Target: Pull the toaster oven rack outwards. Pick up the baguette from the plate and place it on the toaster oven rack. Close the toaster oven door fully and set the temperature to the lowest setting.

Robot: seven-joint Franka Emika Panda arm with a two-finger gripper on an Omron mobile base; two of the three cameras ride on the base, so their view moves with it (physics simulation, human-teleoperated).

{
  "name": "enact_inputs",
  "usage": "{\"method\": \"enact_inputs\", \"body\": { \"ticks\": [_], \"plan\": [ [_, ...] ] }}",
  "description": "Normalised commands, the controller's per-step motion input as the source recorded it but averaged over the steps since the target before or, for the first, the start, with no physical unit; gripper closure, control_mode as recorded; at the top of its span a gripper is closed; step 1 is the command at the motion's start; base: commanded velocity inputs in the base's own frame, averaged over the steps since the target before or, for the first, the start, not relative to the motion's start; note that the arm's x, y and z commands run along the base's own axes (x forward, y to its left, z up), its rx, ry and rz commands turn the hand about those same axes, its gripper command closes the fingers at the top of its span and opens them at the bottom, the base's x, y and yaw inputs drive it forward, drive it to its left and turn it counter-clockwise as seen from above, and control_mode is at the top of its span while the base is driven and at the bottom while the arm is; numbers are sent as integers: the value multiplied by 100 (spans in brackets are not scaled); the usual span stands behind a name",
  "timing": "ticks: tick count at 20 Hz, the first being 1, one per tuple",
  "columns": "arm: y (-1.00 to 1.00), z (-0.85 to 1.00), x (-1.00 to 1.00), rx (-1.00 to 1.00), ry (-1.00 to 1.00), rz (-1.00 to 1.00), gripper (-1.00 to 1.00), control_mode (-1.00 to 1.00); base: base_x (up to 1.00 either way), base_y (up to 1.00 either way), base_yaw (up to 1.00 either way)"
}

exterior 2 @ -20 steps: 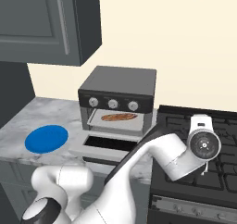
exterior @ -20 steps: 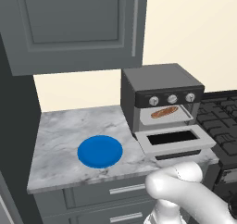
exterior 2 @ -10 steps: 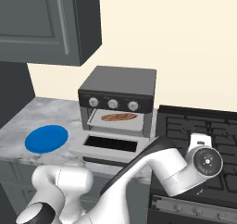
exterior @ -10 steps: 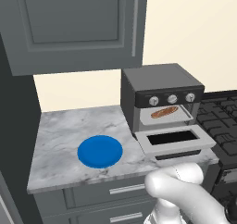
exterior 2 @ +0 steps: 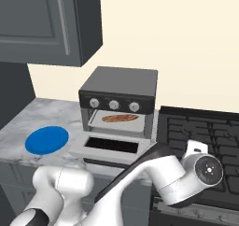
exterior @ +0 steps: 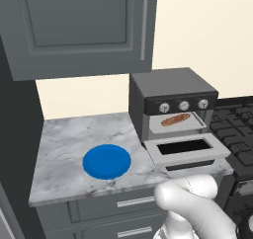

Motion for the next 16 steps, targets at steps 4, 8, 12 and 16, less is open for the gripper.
{"method": "enact_inputs", "body": {
  "ticks": [4, 8, 12, 16],
  "plan": [
    [48, -7, -3, 6, 10, 1, -100, -100, 0, 0, 0],
    [52, -3, -7, 3, 4, 1, -100, -100, 0, 0, 0],
    [48, 0, -8, 0, -23, 0, -100, -100, 0, 0, 0],
    [35, 0, -13, 3, -18, 0, -100, -100, 0, 0, 0]
  ]
}}
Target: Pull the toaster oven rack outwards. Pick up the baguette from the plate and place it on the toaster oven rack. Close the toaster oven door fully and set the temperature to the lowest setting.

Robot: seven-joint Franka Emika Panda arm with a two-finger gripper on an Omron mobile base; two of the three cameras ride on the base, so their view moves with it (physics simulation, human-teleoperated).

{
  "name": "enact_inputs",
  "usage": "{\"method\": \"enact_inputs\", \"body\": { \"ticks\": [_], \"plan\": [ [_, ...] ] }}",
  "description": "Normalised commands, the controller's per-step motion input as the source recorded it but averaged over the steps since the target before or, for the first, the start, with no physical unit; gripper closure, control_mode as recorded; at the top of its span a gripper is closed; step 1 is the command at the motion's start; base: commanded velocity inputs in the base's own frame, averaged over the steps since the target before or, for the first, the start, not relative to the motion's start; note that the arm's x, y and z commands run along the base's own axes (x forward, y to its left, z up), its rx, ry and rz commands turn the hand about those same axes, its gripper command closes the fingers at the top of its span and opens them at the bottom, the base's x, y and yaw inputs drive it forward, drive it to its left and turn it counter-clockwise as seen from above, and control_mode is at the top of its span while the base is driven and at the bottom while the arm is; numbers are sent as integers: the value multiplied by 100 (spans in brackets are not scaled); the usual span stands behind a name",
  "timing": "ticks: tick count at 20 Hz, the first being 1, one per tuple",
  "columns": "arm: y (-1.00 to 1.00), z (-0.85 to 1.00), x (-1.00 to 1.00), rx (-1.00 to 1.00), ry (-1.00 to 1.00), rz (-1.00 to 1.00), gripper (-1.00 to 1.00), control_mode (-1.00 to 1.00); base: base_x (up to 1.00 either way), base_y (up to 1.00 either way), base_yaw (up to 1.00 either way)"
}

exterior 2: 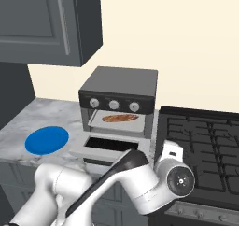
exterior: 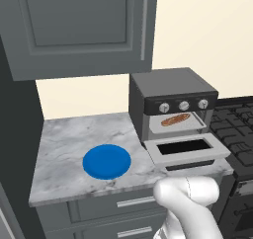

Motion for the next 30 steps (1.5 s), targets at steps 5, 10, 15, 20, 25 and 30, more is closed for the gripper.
{"method": "enact_inputs", "body": {
  "ticks": [5, 10, 15, 20, 25, 30],
  "plan": [
    [27, -2, 0, 7, 4, 0, -100, -100, 0, 0, 0],
    [3, 0, 0, 4, 27, 1, -100, -100, 0, 0, 0],
    [0, 0, 0, 14, 38, 3, -100, -100, 0, 0, 0],
    [0, 0, 0, 19, 36, 3, -100, -100, 0, 0, 0],
    [0, 0, 0, 17, 26, 1, -100, -100, 0, 0, 0],
    [0, -5, 0, 11, 16, 0, -100, -100, 0, 0, 0]
  ]
}}
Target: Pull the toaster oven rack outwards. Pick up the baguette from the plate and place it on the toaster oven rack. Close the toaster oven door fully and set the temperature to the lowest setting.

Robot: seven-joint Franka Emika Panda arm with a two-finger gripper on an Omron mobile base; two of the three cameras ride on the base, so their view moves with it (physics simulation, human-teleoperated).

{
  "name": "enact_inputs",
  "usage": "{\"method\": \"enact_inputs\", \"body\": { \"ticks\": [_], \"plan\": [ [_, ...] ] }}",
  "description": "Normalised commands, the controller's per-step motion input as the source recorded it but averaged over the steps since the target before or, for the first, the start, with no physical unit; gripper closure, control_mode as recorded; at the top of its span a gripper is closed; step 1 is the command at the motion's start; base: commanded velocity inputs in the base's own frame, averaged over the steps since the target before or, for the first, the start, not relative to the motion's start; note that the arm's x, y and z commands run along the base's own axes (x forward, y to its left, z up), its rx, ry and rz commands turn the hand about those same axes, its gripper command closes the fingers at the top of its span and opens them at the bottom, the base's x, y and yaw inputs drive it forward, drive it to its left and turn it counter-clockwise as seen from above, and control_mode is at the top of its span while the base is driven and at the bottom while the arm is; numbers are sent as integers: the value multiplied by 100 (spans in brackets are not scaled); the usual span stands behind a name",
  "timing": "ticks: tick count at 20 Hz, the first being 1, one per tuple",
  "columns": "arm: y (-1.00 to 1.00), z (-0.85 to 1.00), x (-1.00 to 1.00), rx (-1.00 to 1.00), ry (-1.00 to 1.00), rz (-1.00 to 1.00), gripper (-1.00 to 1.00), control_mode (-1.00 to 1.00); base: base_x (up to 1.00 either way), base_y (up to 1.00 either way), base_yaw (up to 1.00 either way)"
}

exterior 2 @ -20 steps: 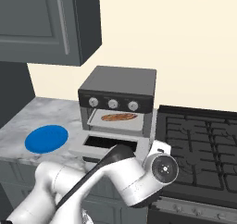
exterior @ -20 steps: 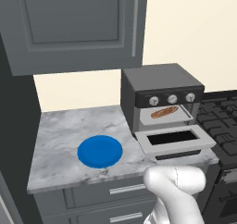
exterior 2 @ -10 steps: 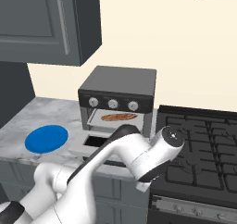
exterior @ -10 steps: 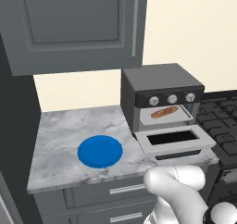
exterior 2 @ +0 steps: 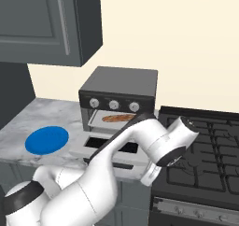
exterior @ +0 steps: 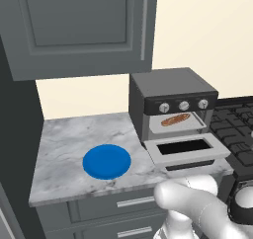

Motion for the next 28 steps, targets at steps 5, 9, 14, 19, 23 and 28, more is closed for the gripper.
{"method": "enact_inputs", "body": {
  "ticks": [5, 9, 14, 19, 23, 28],
  "plan": [
    [0, -17, 0, 7, 10, 0, -100, -100, 0, 0, 0],
    [0, -33, -7, 11, 0, 0, -100, -100, 0, 0, 0],
    [0, -34, -8, 17, -4, 0, -100, -100, 0, 0, 0],
    [0, -12, 0, 11, 0, 0, -100, -100, 0, 0, 0],
    [0, -1, 0, 10, 1, 0, -100, -100, 0, 0, 0],
    [3, 0, 0, 12, 1, 0, -100, -100, 0, 0, 0]
  ]
}}
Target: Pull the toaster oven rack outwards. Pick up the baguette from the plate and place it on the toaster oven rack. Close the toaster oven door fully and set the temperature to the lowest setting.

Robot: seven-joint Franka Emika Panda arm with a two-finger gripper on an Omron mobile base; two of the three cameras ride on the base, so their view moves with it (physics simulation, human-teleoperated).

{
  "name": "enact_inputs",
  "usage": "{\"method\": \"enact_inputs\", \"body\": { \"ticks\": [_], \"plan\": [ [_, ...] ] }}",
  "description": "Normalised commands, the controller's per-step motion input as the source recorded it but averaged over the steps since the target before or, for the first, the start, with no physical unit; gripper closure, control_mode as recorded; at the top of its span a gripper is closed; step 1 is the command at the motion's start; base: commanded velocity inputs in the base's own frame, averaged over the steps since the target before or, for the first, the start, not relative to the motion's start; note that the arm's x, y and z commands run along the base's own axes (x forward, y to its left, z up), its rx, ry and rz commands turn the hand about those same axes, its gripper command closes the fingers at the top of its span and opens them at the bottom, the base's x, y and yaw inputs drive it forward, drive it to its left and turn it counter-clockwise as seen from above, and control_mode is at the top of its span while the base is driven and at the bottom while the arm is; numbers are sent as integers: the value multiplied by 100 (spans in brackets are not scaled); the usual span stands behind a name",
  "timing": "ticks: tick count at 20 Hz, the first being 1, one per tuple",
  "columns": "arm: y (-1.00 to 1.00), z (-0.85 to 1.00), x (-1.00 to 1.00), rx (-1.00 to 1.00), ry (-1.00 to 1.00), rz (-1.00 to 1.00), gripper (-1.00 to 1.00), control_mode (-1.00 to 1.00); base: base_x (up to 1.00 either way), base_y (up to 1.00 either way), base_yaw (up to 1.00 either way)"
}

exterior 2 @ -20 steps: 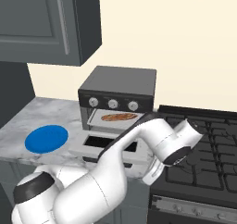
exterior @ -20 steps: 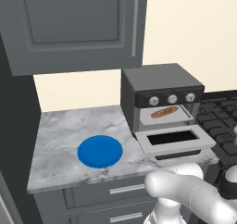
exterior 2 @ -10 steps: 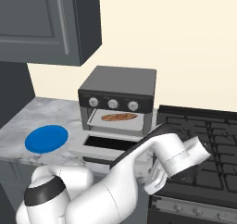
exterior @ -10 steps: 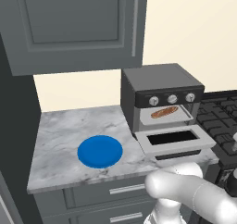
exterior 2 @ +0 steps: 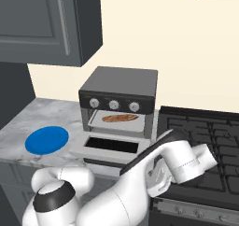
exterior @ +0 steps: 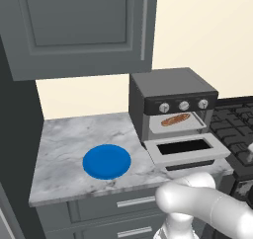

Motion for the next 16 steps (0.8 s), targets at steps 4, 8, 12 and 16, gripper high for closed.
{"method": "enact_inputs", "body": {
  "ticks": [4, 8, 12, 16],
  "plan": [
    [18, 0, 0, 12, 0, -1, -100, -100, 0, 0, 0],
    [29, 0, 0, 11, -5, -9, -100, -100, 0, 0, 0],
    [34, 0, 0, 2, -6, -17, -100, -100, 0, 0, 0],
    [14, 0, 0, 0, -1, -23, -100, -100, 0, 0, 0]
  ]
}}
